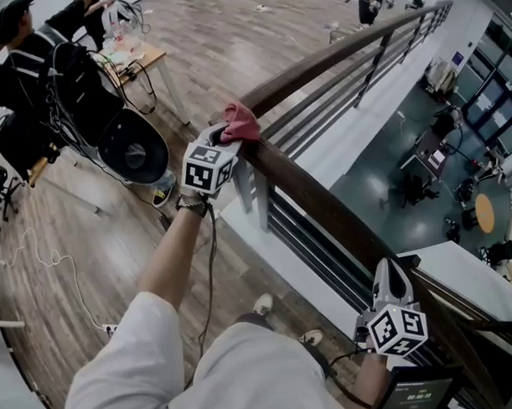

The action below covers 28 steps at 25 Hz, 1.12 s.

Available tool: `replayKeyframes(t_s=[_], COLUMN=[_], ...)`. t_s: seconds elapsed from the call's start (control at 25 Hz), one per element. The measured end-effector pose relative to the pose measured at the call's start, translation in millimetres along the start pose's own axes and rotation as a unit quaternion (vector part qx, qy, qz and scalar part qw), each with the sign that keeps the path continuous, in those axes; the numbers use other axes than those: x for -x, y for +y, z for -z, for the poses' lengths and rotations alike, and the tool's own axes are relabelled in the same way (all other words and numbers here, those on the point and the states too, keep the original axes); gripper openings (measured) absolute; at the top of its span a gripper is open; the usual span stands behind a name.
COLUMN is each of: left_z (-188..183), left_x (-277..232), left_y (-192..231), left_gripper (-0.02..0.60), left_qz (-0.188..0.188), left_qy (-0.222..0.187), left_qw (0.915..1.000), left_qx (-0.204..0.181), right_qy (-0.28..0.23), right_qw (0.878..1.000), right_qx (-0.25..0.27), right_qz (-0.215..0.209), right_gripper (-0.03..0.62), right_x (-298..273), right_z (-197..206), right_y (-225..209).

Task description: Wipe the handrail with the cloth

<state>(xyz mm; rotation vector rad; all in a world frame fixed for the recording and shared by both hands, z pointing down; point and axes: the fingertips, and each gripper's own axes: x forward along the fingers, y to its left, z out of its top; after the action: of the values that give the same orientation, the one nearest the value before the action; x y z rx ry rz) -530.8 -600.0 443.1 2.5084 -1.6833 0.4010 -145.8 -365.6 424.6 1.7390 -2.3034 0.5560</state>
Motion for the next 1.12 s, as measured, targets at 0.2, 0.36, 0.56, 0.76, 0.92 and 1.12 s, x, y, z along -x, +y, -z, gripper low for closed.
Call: replayKeyframes(t_s=[0.2,0.36,0.56,0.76,0.92,1.12], left_z=[1,1,1,-3,-2,-3], left_x=[6,8,11,14,15,16], left_y=[-28,-57,-94,-132,-155,-188], left_gripper=[0.097,0.097,0.097,0.097,0.097,0.097], left_qz=[0.022,0.029,0.034,0.042,0.052,0.064], left_qy=[0.002,0.001,0.005,0.008,0.01,0.011], left_qw=[0.9998,0.9996,0.9994,0.9991,0.9986,0.9978], left_qx=[0.0,-0.003,0.004,0.004,0.004,0.005], right_qy=[-0.005,-0.014,-0.018,-0.02,-0.026,-0.032], right_qw=[1.0,1.0,1.0,0.999,0.999,0.998], right_qx=[-0.004,-0.005,-0.001,0.01,0.009,0.006], right_qz=[0.004,0.009,0.02,0.031,0.039,0.046], right_gripper=[0.002,0.002,0.002,0.002,0.002,0.002], right_x=[11,19,36,57,67,81], right_z=[1,-2,-3,-4,-5,-4], right_y=[-9,-20,-46,-71,-83,-97])
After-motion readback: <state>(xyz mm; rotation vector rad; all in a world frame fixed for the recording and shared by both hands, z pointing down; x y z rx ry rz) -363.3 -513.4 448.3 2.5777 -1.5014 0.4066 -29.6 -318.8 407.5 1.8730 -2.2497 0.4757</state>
